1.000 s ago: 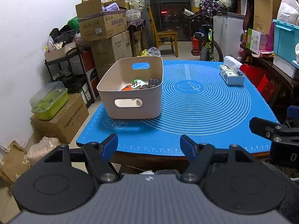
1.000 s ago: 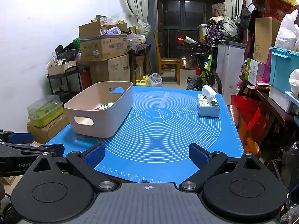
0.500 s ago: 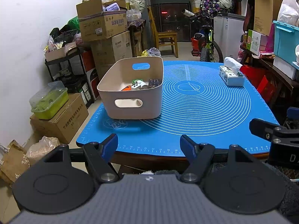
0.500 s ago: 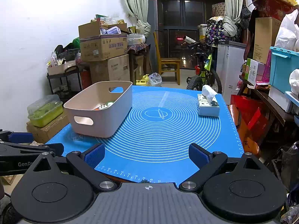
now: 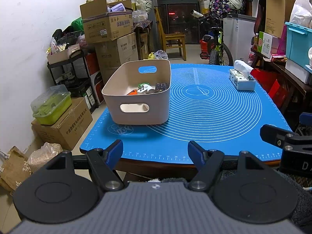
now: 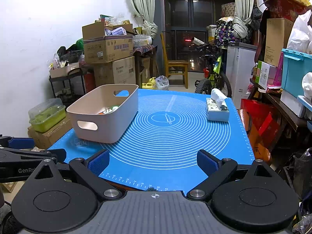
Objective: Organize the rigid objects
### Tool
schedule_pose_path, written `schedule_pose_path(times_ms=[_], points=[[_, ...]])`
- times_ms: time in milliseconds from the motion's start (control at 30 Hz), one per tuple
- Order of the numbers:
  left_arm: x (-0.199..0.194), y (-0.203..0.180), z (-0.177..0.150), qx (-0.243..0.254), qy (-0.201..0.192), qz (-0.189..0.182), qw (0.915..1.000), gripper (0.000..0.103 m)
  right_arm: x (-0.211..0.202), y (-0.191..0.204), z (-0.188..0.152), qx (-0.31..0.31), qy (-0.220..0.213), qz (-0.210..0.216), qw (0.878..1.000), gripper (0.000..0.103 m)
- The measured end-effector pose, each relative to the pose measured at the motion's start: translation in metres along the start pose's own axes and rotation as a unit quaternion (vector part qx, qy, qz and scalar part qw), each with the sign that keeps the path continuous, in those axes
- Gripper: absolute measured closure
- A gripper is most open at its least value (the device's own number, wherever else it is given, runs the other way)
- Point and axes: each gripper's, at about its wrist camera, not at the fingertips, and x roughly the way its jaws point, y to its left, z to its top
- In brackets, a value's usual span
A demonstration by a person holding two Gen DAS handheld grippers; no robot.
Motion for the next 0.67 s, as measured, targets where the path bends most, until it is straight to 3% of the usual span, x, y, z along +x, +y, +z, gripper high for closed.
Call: schedule_pose_path(times_ms=[667], points=[[-0.001, 0.001, 0.003, 0.0, 0.0, -0.002, 1.0, 0.029, 0.0012, -0.0009, -0.0019, 0.0, -0.001, -0.002, 1.0, 0.007]])
